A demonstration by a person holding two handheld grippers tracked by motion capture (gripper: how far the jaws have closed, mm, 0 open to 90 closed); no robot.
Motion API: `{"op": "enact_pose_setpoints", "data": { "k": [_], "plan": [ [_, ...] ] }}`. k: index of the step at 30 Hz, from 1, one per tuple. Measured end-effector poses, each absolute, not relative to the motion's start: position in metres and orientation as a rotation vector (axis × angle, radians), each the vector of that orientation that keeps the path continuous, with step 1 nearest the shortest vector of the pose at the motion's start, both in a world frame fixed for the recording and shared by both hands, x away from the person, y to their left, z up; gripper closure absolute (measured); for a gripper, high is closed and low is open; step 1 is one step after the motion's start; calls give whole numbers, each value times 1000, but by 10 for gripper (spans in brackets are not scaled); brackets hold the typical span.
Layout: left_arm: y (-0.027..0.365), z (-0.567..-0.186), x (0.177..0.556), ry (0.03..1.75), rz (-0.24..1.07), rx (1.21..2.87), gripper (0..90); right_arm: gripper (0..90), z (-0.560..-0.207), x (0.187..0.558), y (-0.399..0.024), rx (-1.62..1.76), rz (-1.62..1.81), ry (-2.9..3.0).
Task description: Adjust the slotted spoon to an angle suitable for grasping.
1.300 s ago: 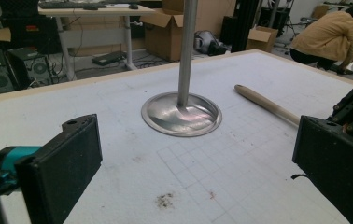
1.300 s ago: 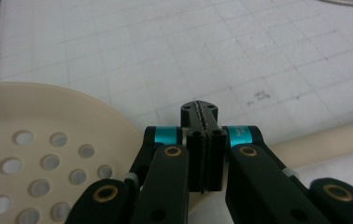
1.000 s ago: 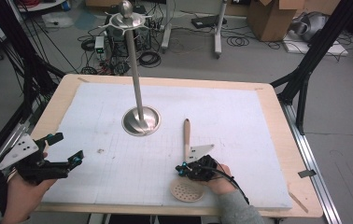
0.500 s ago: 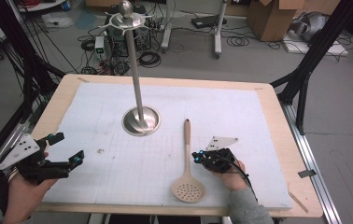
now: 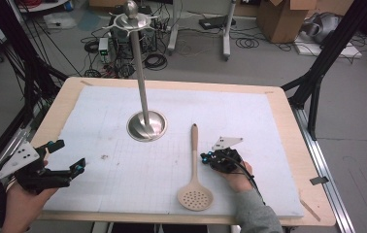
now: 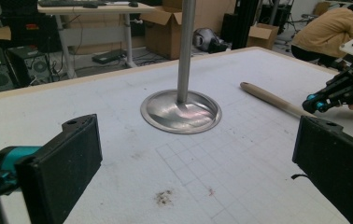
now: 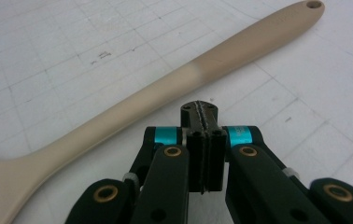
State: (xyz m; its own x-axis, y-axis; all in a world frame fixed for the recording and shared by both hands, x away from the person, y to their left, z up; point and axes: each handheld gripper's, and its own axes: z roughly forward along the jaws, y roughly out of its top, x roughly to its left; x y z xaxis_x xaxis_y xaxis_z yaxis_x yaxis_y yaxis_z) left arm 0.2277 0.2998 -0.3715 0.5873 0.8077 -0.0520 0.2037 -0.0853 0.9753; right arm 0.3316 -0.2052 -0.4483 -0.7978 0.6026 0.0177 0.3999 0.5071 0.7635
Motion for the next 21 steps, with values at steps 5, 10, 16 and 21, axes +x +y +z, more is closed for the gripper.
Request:
{"op": "enact_pose_setpoints", "data": {
  "k": [5, 10, 16, 21],
  "plan": [
    [302, -371, 226, 870, 630, 1612, 18, 900, -449, 334, -202, 829, 1170, 2503],
    [304, -371, 224, 874, 635, 1613, 18, 900, -449, 338, -192, 788, 1185, 2517],
    [307, -372, 222, 881, 636, 1610, 18, 900, -448, 342, -177, 735, 1183, 2546],
    [309, -371, 220, 883, 642, 1605, 18, 900, -449, 344, -168, 683, 1199, 2570]
  ]
}}
